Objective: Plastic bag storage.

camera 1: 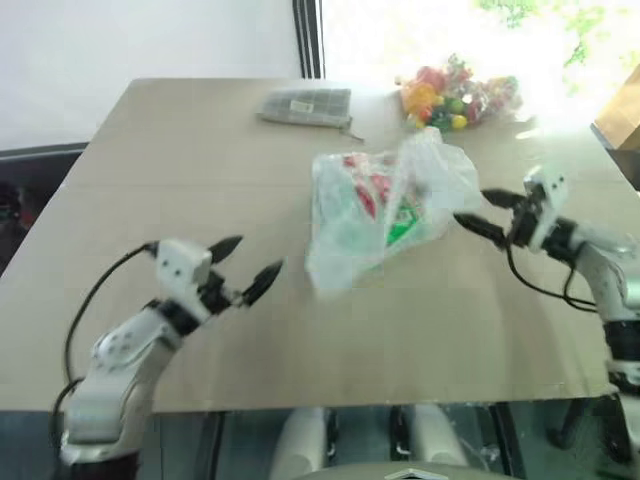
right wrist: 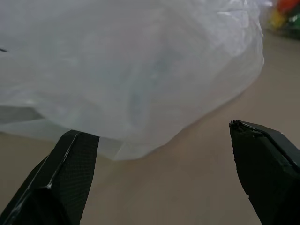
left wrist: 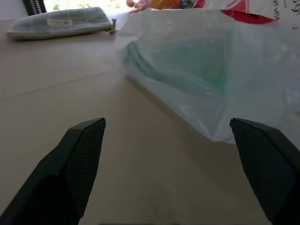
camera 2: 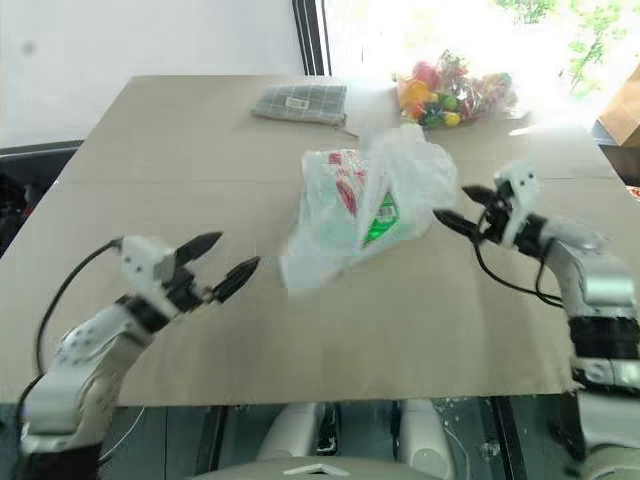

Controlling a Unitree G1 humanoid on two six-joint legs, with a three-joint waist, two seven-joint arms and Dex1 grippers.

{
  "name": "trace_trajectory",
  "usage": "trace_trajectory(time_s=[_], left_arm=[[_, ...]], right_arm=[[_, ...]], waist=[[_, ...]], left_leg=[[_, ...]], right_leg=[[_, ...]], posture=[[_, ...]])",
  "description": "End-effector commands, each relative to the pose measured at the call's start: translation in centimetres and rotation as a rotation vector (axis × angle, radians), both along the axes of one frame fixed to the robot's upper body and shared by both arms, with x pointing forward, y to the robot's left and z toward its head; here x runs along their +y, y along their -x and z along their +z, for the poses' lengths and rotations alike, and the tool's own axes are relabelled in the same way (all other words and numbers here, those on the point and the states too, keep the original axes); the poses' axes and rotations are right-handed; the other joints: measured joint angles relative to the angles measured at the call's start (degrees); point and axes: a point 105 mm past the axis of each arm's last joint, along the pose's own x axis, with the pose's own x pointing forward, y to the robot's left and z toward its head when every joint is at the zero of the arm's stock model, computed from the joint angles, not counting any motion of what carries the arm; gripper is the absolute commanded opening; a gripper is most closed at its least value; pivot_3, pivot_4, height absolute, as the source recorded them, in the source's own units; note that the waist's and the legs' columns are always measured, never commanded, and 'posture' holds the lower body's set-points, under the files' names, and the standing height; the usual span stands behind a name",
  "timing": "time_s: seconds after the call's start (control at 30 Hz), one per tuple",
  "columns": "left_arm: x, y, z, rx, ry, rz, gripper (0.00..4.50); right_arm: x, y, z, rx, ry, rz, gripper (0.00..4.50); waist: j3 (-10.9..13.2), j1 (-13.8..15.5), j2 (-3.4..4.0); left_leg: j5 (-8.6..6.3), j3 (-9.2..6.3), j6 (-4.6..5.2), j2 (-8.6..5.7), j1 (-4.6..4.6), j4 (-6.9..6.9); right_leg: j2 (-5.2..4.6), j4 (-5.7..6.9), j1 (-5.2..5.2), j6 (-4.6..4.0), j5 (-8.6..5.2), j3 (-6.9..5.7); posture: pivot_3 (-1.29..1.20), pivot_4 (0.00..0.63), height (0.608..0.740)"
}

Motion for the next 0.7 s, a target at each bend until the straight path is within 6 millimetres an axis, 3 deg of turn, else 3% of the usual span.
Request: trace_trajectory(time_s=[0.03, 0.17, 0.27, 0.43, 0.57, 0.7], left_arm=[[0.2, 1.8, 0.3, -0.033, -0.046, 0.014, 4.46], [1.2, 3.5, -2.4, 0.079, -0.07, 0.058, 4.46], [2.8, 4.8, -5.0, 0.158, -0.146, 0.113, 4.46], [2.0, 5.6, -5.5, 0.146, -0.147, 0.068, 4.46], [1.5, 5.9, -5.7, 0.13, -0.154, 0.04, 4.46], [0.9, 5.6, -5.4, 0.084, -0.145, 0.03, 4.46]], right_arm=[[-1.5, 2.0, 0.1, -0.004, 0.018, 0.01, 4.5], [-3.8, 4.4, -2.7, 0.081, 0.064, 0.005, 4.5], [-7.5, 6.4, -5.9, 0.082, 0.172, -0.042, 4.5], [-9.7, 6.4, -5.7, -0.031, 0.093, -0.076, 4.5], [-11.4, 7.0, -7.2, 0.0, 0.152, -0.068, 4.5], [-11.7, 7.1, -8.0, 0.001, 0.131, -0.079, 4.5]], waist=[[0.0, 0.1, -0.01], [0.0, 0.1, -0.02], [-0.1, 0.4, -0.04], [-0.1, 0.2, -0.08], [-0.1, -0.1, -0.08], [-0.1, -0.1, -0.08]], left_leg=[[-0.01, -0.01, 0.01, 0.0, 0.05, 0.0], [-0.16, 0.03, 0.27, 0.01, 0.53, -0.03], [-0.16, 0.03, 0.28, 0.02, 0.54, -0.07], [-0.24, 0.29, 0.43, 0.02, 0.61, -0.07], [-0.26, 0.4, 0.46, 0.05, 0.68, -0.09], [-0.27, 0.44, 0.47, 0.07, 0.69, -0.11]], right_leg=[[0.0, -0.02, 0.06, -0.02, 0.0, 0.01], [-0.03, -0.04, 0.5, -0.07, 0.01, 0.13], [-0.01, -0.04, 0.48, -0.11, 0.02, 0.14], [0.02, -0.07, 0.45, -0.13, 0.0, 0.36], [0.03, -0.07, 0.45, -0.29, -0.09, 0.48], [0.02, -0.07, 0.44, -0.29, -0.09, 0.51]], posture=[[0.0, 0.15, 0.738], [0.0, 0.15, 0.738], [0.0, 0.15, 0.738], [0.0, 0.15, 0.738], [0.0, 0.15, 0.738], [0.0, 0.15, 0.738]])
